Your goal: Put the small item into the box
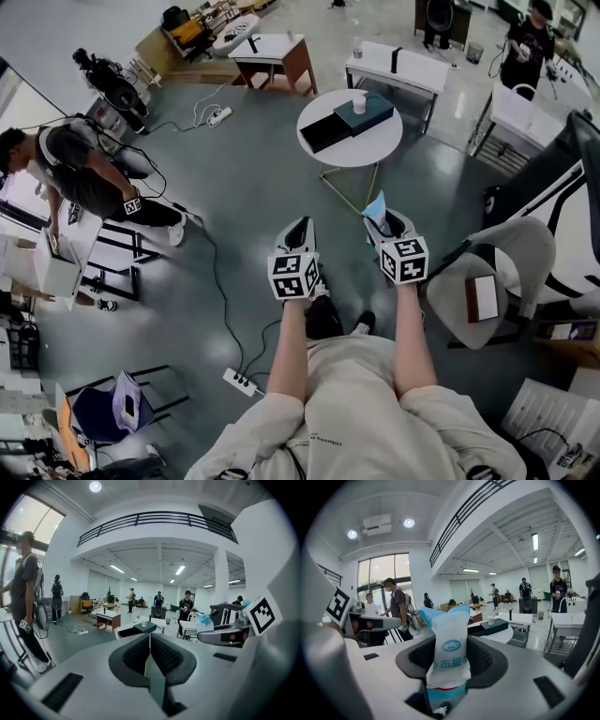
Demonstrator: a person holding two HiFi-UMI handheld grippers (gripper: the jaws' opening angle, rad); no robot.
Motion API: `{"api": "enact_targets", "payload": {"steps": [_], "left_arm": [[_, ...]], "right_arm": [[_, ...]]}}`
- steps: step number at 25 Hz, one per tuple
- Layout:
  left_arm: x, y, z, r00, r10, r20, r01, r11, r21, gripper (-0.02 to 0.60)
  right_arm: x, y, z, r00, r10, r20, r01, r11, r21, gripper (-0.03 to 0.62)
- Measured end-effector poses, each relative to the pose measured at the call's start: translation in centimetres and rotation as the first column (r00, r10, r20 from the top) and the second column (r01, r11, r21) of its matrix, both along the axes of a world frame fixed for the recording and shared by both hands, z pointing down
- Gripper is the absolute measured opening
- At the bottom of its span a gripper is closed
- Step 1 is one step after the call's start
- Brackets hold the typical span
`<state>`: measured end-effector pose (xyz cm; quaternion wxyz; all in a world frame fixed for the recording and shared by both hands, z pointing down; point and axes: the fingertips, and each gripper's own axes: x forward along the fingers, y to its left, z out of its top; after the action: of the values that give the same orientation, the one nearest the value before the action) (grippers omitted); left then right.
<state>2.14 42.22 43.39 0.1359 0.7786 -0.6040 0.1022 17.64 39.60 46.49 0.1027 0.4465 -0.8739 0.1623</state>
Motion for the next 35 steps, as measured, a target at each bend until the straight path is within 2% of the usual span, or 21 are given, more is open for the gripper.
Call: {"api": "enact_targets", "payload": {"steps": [2, 11, 17, 20, 26, 35], "left_arm": [[-0.3, 0.1, 0.0, 1.0, -0.012, -0.001, 0.012, 1.0, -0.001, 0.021], [-1.4, -1.5, 0.9, 0.999, -0.013, -0.041, 0.013, 1.0, -0.007, 0.021], [-0.6, -4.4, 0.8, 0.997, 0.002, -0.076, -0.002, 1.0, 0.004, 0.021], [-0.3, -6.1, 1.2, 0.997, 0.016, -0.072, -0.017, 1.0, -0.009, 0.021], [-1.8, -10.5, 1.4, 0.996, 0.04, -0.075, -0.043, 0.998, -0.035, 0.021], [-3.8, -18.1, 2.5, 0.994, 0.037, -0.105, -0.044, 0.997, -0.068, 0.021]], "right_arm": [[-0.5, 0.4, 0.1, 0.999, -0.028, 0.039, 0.029, 0.999, -0.024, 0.219], [-1.9, -0.2, 1.4, 0.999, -0.045, 0.01, 0.045, 0.998, -0.046, 0.219], [-2.0, -2.1, 1.5, 0.997, -0.081, 0.006, 0.081, 0.994, -0.066, 0.219], [-1.5, -3.7, 1.3, 0.999, -0.048, 0.022, 0.05, 0.997, -0.067, 0.219], [-2.3, -8.0, 1.3, 0.999, -0.003, 0.039, 0.007, 0.995, -0.097, 0.219], [-5.0, -15.6, 2.2, 0.999, -0.026, 0.027, 0.029, 0.99, -0.136, 0.219]]}}
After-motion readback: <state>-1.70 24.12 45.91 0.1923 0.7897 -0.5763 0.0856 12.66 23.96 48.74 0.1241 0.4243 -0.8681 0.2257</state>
